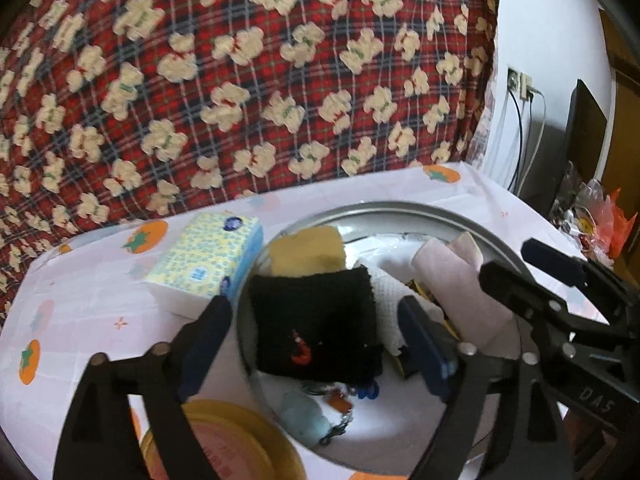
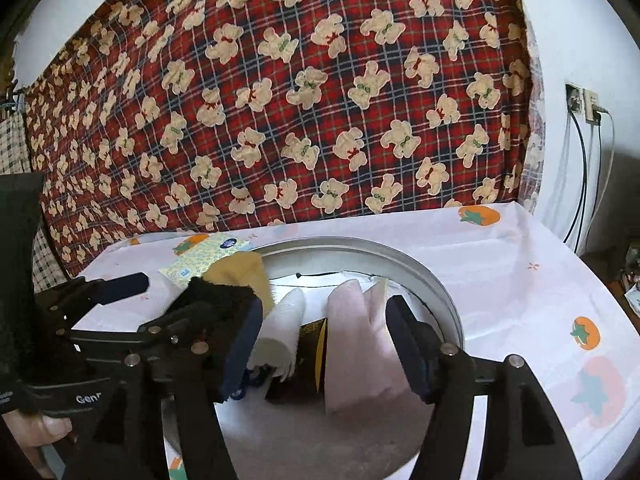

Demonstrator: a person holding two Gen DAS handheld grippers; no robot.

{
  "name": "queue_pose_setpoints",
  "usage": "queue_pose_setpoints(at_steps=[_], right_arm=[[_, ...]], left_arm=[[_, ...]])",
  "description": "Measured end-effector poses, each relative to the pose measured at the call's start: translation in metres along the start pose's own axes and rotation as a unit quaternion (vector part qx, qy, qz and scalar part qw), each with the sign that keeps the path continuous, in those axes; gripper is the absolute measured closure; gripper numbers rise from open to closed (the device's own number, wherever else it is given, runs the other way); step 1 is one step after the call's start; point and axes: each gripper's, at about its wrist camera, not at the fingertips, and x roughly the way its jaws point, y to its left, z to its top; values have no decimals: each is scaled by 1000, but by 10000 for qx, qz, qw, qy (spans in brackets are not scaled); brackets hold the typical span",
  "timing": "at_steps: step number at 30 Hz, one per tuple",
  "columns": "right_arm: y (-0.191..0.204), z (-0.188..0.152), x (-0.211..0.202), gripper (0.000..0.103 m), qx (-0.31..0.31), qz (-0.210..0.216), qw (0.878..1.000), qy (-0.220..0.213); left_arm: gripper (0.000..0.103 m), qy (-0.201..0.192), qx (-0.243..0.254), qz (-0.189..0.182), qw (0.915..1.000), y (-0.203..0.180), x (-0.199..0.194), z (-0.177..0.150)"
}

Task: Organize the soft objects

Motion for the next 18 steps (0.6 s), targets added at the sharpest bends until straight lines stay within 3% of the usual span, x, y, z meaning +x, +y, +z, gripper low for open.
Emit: queue_pose_setpoints(at_steps=[5, 11, 18], right_arm=[[5, -10, -23, 31, 87, -63, 9996, -261], [20, -25, -48, 30, 89, -56, 9984, -562], [40, -41, -66, 25, -112, -183, 9970, -738]], left_arm=[[3, -329, -85, 86, 9994, 5, -22, -8], [1, -738, -74, 206, 9970, 8, -52, -22], [1, -956, -179, 192, 9951, 19, -74, -47]])
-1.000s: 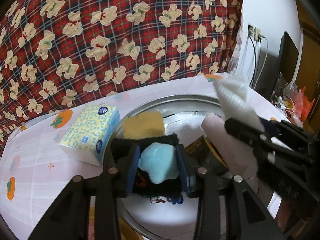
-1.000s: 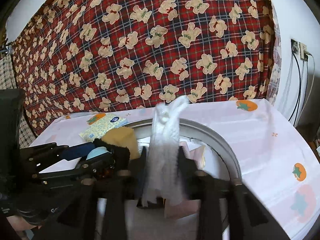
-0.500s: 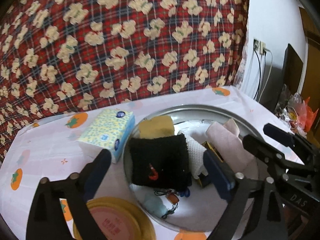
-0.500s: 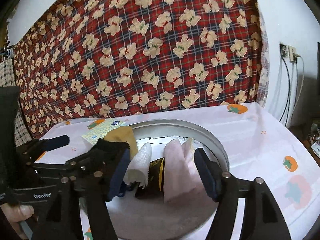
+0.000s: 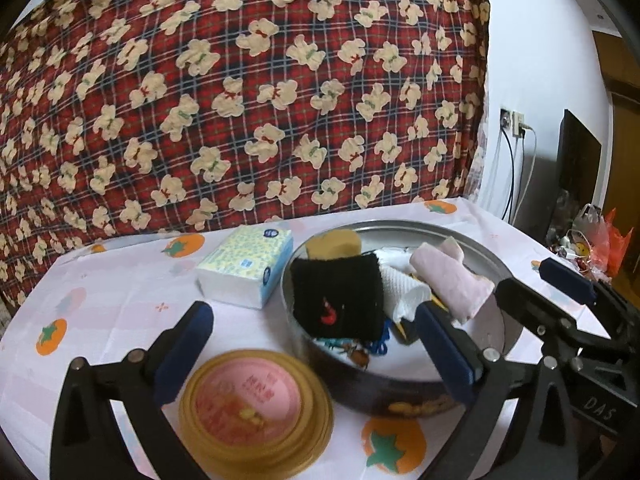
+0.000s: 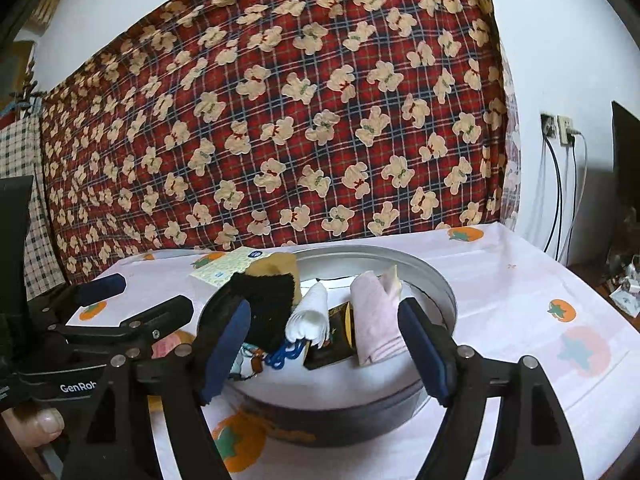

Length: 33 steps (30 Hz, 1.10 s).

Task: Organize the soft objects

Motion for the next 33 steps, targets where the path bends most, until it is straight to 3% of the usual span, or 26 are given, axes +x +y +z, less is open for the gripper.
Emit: queue_pose_setpoints(at_steps=[13, 33], right_arm=[[12, -4, -26, 23, -57, -94, 9994, -341], [16, -2, -37, 21, -54, -106, 9986, -512]], left_arm=[[1, -67, -75, 70, 9999, 12, -16, -21], [1, -47, -253, 111, 9996, 19, -19, -21]])
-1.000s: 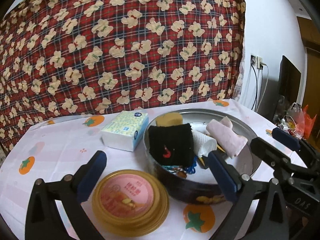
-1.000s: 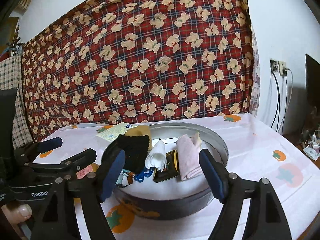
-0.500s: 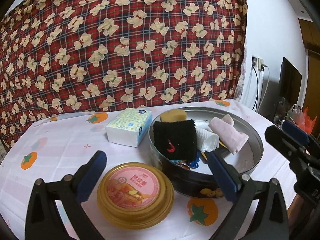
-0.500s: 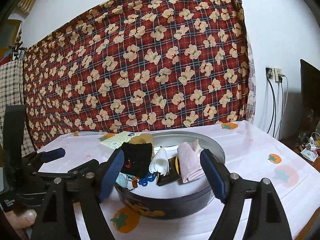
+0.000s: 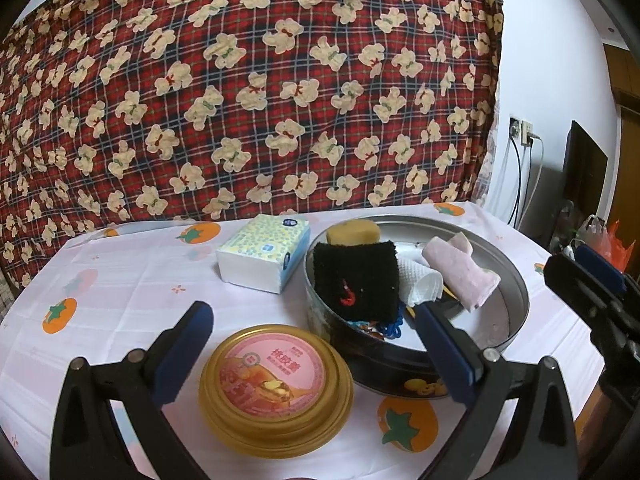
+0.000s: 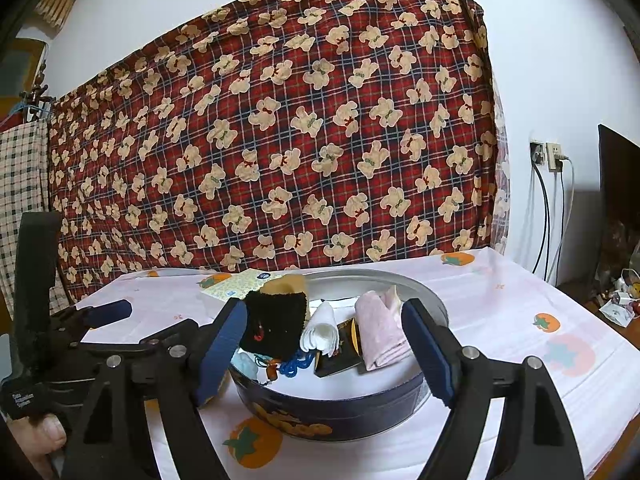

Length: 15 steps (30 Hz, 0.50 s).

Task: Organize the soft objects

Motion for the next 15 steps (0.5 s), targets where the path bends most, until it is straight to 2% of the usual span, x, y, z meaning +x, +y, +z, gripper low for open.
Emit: queue_pose_setpoints(at_steps=[15], right_arm=[[5, 4, -3, 21, -20, 3, 10000, -49]], left_arm=[[1, 25, 53, 45, 10000, -2, 0, 1]])
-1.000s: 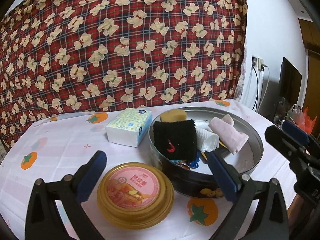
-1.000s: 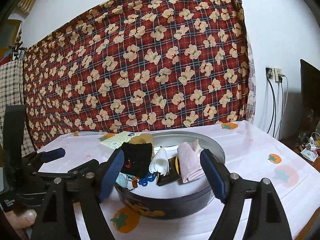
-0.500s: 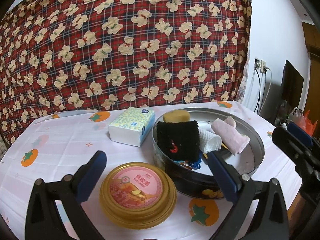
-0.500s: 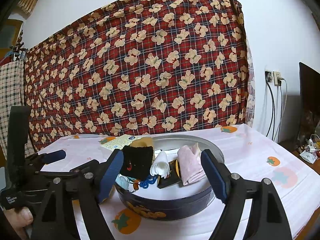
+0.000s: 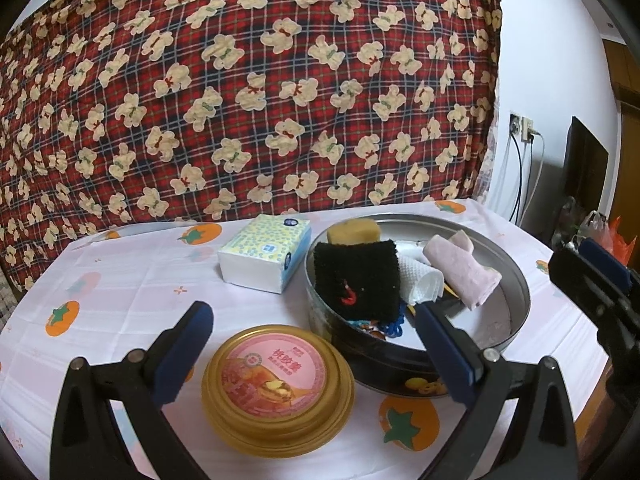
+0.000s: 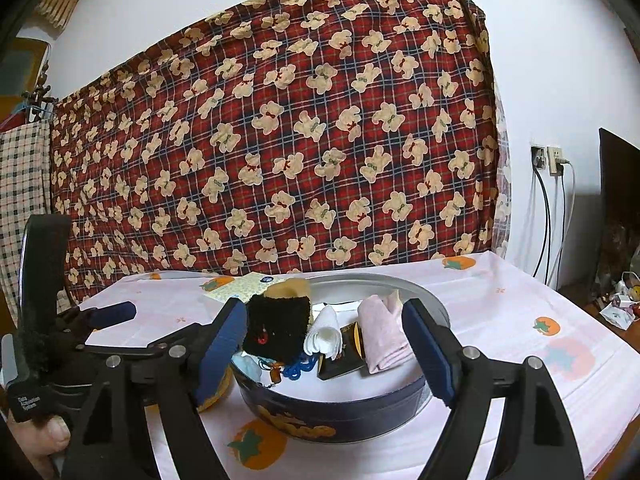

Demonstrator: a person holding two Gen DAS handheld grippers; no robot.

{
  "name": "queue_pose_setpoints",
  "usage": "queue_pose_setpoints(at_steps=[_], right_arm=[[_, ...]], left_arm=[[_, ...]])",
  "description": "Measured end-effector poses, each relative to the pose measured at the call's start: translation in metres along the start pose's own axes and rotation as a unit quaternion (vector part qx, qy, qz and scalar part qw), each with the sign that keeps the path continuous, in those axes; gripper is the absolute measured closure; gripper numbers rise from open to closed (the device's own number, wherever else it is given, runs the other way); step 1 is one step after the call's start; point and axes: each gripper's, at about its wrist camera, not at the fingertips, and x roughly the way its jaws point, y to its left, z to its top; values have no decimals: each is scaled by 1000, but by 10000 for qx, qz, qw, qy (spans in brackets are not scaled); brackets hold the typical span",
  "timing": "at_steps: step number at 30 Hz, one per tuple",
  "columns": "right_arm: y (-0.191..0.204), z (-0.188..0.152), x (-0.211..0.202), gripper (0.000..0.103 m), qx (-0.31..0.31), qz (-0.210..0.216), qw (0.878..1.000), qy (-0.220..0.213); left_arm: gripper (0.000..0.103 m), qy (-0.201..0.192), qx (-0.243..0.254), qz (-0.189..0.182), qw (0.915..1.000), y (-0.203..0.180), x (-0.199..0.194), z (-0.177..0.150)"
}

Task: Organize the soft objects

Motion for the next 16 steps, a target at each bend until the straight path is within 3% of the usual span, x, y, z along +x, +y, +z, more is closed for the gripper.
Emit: queue_pose_setpoints(at_steps=[16], right_arm=[[1, -5, 3, 21, 5, 1, 10000, 77]], left_arm=[[1, -82, 41, -109, 9999, 2, -3, -1]])
